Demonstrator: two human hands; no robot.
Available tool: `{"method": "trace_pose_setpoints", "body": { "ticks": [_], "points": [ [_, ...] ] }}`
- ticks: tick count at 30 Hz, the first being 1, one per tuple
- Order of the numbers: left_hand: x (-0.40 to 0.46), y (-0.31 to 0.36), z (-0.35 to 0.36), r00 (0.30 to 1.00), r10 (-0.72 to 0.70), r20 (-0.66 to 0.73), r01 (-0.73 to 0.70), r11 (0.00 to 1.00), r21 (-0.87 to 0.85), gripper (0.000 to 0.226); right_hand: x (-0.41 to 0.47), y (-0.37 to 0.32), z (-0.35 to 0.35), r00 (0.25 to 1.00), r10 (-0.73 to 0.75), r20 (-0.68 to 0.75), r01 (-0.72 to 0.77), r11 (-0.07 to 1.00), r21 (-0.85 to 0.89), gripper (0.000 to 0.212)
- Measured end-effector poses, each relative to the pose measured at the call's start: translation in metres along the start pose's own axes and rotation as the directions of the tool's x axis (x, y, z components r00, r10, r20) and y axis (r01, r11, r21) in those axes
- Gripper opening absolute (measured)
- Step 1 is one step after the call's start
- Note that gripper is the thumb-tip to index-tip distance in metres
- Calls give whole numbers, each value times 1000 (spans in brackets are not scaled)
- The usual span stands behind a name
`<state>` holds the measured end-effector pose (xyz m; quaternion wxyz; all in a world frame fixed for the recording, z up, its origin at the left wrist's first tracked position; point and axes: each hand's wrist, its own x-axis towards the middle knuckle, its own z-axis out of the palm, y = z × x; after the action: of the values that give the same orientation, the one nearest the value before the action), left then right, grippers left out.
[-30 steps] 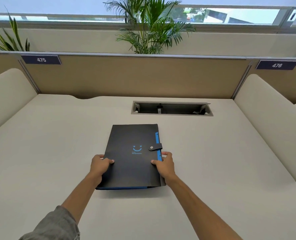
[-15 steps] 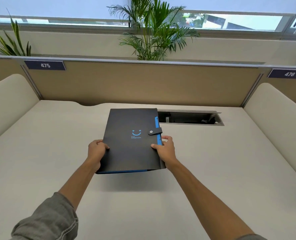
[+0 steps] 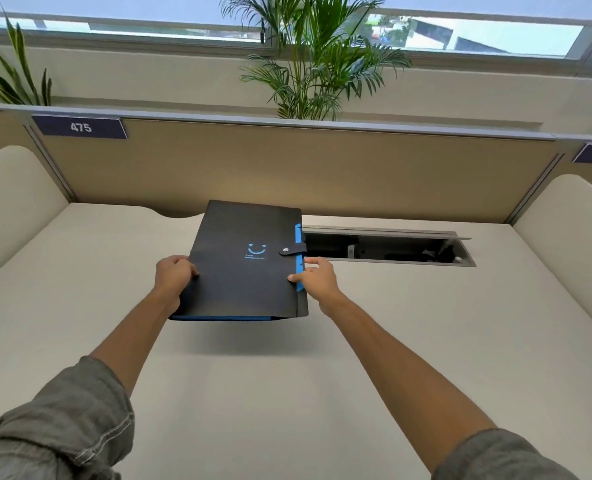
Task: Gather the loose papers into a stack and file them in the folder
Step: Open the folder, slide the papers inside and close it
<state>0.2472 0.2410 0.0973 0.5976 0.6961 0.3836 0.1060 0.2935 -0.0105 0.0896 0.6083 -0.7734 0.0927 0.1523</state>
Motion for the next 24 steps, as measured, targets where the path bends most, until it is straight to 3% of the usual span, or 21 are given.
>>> {"method": "trace_pose_setpoints", "body": {
  "ticks": [9,16,24],
  "points": [
    [58,-19,3,998,-46,54,44,998,41,43,44,11,30,999,38,25,-34,986,-164,67],
    [88,-33,8,999,-31,35,26,992,122,43,67,19,51,997,70,40,-54,949,-311,70],
    [117,-44,9,997,-8,71,-9,971,238,40,82,25,64,999,-39,-21,26,888,-458,59]
  ]
}}
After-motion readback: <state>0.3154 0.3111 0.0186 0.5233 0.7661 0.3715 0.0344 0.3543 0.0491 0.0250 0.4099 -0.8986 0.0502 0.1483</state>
